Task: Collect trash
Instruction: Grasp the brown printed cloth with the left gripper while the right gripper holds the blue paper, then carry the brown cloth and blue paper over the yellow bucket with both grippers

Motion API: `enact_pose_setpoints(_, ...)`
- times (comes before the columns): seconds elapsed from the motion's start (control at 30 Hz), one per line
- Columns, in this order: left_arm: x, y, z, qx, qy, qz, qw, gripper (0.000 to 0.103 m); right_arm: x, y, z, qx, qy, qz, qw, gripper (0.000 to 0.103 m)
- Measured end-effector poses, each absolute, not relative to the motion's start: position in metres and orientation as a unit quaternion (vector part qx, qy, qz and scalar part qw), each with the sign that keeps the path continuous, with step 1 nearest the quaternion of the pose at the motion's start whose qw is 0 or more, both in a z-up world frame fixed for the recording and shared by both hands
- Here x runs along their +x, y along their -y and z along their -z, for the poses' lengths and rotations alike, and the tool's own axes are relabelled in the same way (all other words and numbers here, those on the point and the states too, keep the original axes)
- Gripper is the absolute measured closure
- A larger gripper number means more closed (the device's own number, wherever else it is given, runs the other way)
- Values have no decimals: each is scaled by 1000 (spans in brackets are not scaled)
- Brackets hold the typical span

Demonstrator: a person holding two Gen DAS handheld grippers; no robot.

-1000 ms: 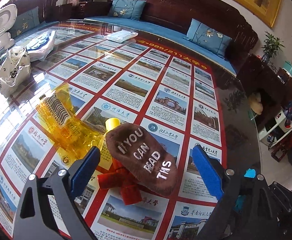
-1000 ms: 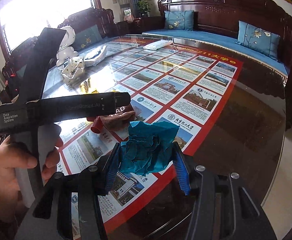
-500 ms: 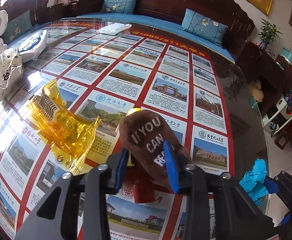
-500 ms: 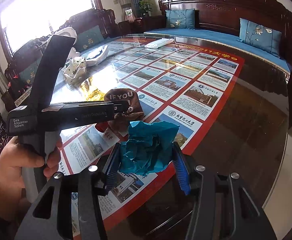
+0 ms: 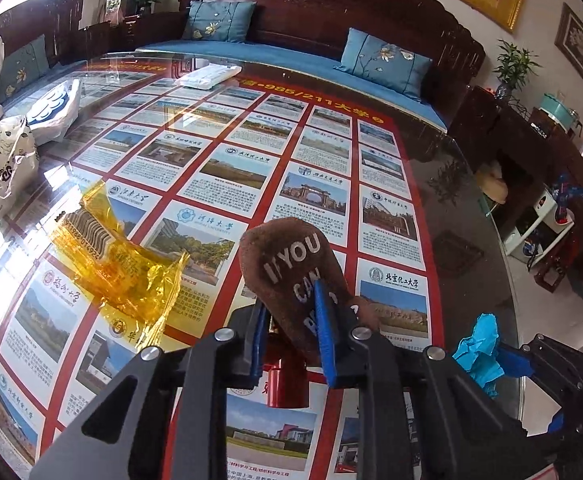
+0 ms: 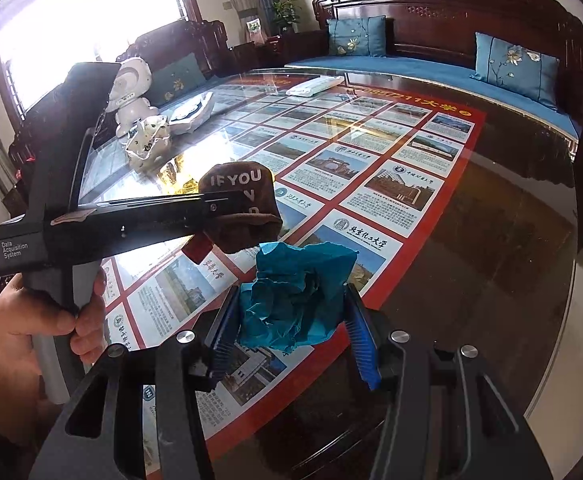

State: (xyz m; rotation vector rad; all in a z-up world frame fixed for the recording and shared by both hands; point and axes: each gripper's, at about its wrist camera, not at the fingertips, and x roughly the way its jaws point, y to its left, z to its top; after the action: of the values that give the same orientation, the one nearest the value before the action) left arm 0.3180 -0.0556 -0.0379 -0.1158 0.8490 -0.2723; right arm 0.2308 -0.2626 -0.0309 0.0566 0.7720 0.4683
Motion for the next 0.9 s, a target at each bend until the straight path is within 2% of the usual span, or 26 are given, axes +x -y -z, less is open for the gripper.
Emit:
enact_pose_setpoints(0.43,284,68,9,-60,-390,183,901,81,205,282,14,34,-357,-206,911,53)
enact_pose_setpoints(0.9,216,198,-7,-9,-388,309,868,81,109,390,-3,62,-335,-115,933,53)
